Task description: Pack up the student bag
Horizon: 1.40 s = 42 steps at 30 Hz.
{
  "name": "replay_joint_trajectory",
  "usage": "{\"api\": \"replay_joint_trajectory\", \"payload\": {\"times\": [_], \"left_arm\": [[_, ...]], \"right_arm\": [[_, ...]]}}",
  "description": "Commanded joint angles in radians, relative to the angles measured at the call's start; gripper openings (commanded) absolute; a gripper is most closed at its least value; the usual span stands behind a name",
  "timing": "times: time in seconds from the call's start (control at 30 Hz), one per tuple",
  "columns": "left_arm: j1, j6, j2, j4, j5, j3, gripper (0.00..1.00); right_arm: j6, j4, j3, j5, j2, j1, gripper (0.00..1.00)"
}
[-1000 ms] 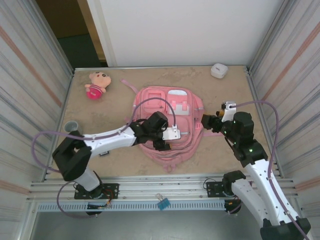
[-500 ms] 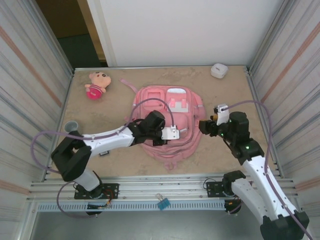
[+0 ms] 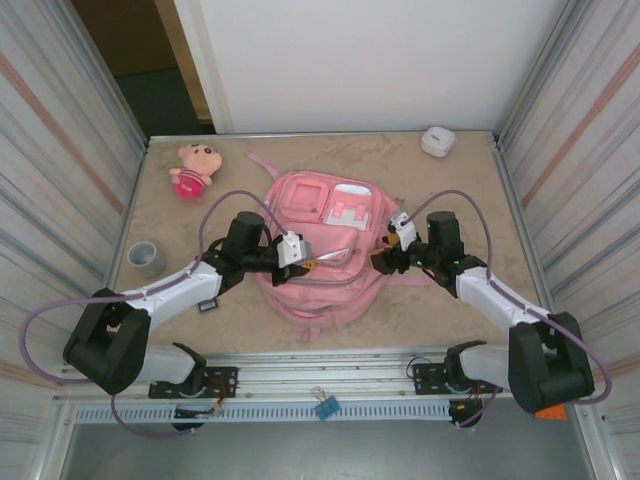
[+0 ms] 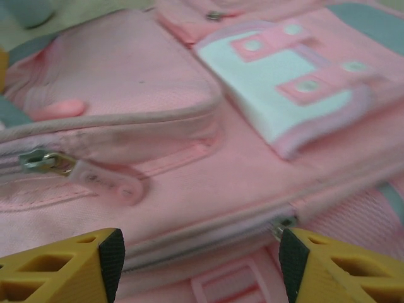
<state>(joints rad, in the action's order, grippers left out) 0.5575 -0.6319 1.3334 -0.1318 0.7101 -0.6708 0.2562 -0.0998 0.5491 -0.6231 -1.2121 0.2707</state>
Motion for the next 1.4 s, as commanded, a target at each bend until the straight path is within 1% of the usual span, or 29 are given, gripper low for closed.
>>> {"api": "replay_joint_trajectory", "payload": {"times": [0.0, 0.07, 0.13, 0.2, 0.3, 0.4, 0.5, 0.57, 0.67, 0.8, 0.87, 0.93, 1.0, 1.03, 1.07, 1.23, 1.37], "left_arm": [[-0.003, -0.013, -0.04, -0.08, 0.116, 0.001, 0.0], [-0.002, -0.015, -0.034, -0.079, 0.121, 0.001, 0.0], [-0.002, -0.013, -0.03, -0.08, 0.122, 0.002, 0.0], [-0.003, -0.013, -0.027, -0.079, 0.122, -0.001, 0.0], [-0.002, -0.012, -0.028, -0.083, 0.124, -0.001, 0.0], [-0.003, -0.007, -0.03, -0.084, 0.11, 0.0, 0.0], [-0.002, 0.002, -0.033, -0.087, 0.048, -0.001, 0.0], [-0.003, 0.006, -0.034, -0.096, 0.006, 0.001, 0.0], [-0.003, 0.011, -0.03, -0.11, -0.012, 0.0, 0.0], [-0.002, 0.024, -0.021, -0.126, -0.008, 0.0, 0.0], [-0.002, 0.029, -0.021, -0.123, -0.02, -0.001, 0.0], [-0.002, 0.031, -0.026, -0.123, -0.036, 0.0, 0.0], [-0.001, 0.032, -0.032, -0.12, -0.054, 0.001, 0.0], [0.001, 0.034, -0.034, -0.12, -0.07, 0.001, 0.0], [0.004, 0.037, -0.037, -0.117, -0.093, 0.0, 0.0], [0.034, 0.059, -0.046, -0.089, -0.241, -0.018, 0.0], [0.092, 0.107, -0.043, -0.092, -0.393, -0.042, 0.0]], "right_arm": [[0.213, -0.059, 0.019, -0.154, -0.042, 0.011, 0.67], [0.25, -0.034, 0.049, -0.192, -0.077, 0.017, 0.67], [0.304, 0.033, 0.095, -0.238, -0.119, 0.029, 0.65], [0.361, 0.104, 0.138, -0.249, -0.156, 0.05, 0.62], [0.386, 0.121, 0.168, -0.253, -0.189, 0.064, 0.59], [0.398, 0.18, 0.206, -0.316, -0.206, 0.064, 0.51], [0.416, 0.295, 0.233, -0.355, -0.197, 0.064, 0.4], [0.416, 0.331, 0.229, -0.36, -0.174, 0.061, 0.36], [0.407, 0.351, 0.217, -0.354, -0.146, 0.061, 0.3], [0.386, 0.344, 0.226, -0.348, -0.16, 0.059, 0.22], [0.384, 0.362, 0.241, -0.355, -0.167, 0.06, 0.18], [0.378, 0.374, 0.247, -0.356, -0.166, 0.059, 0.15], [0.36, 0.372, 0.245, -0.337, -0.158, 0.058, 0.07], [0.348, 0.372, 0.243, -0.322, -0.154, 0.055, 0.03], [0.332, 0.374, 0.242, -0.307, -0.146, 0.055, 0.0], [0.266, 0.379, 0.226, -0.277, -0.07, 0.054, 0.0], [0.206, 0.383, 0.209, -0.236, 0.001, 0.102, 0.0]]}}
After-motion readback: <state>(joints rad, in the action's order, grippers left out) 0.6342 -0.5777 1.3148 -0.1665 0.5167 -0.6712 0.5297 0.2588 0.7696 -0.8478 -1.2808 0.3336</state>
